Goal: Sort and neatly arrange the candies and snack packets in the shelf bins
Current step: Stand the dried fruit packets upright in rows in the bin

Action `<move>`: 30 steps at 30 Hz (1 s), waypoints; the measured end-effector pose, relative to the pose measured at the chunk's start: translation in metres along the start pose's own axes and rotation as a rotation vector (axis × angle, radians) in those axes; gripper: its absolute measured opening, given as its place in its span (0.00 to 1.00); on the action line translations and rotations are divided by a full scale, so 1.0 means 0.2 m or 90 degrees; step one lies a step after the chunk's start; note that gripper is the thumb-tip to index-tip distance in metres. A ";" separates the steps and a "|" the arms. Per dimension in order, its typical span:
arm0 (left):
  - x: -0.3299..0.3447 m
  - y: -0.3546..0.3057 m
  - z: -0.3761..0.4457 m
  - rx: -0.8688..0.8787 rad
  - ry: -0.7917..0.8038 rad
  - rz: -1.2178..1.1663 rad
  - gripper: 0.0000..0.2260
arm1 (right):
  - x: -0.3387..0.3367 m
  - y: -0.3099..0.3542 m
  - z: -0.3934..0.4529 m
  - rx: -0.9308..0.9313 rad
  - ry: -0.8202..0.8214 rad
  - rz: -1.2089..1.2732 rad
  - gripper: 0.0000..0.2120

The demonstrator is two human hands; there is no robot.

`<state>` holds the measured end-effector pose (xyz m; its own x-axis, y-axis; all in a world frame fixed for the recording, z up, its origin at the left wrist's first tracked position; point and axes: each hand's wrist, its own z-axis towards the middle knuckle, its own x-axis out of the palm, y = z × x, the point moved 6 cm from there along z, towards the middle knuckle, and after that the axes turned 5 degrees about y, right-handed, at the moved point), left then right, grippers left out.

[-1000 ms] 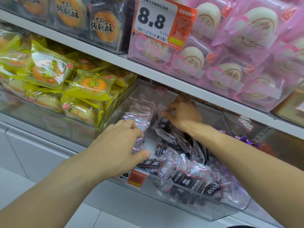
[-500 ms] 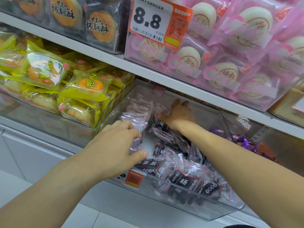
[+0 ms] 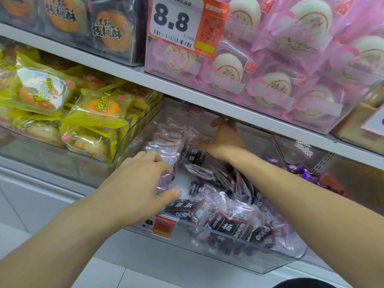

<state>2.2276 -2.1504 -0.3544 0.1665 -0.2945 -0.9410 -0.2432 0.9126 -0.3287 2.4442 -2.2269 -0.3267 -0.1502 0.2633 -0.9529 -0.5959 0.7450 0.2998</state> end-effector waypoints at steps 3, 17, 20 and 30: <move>-0.01 -0.01 0.00 0.001 0.014 0.002 0.33 | -0.10 0.00 -0.08 -0.088 -0.092 -0.011 0.17; -0.16 -0.13 0.02 -0.006 -0.206 -0.146 0.24 | -0.18 -0.03 -0.36 -0.299 0.061 0.173 0.09; -0.18 -0.14 0.02 -0.006 -0.219 -0.328 0.25 | -0.21 -0.04 -0.47 -0.339 0.138 0.426 0.12; -0.11 -0.07 -0.04 -0.198 -0.123 -0.628 0.12 | -0.09 -0.10 -0.30 -0.189 0.187 0.078 0.14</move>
<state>2.2198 -2.1584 -0.3302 0.5668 -0.7926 -0.2247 -0.1469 0.1711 -0.9742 2.4110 -2.2830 -0.3176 -0.4270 0.1213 -0.8961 -0.7537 0.4997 0.4268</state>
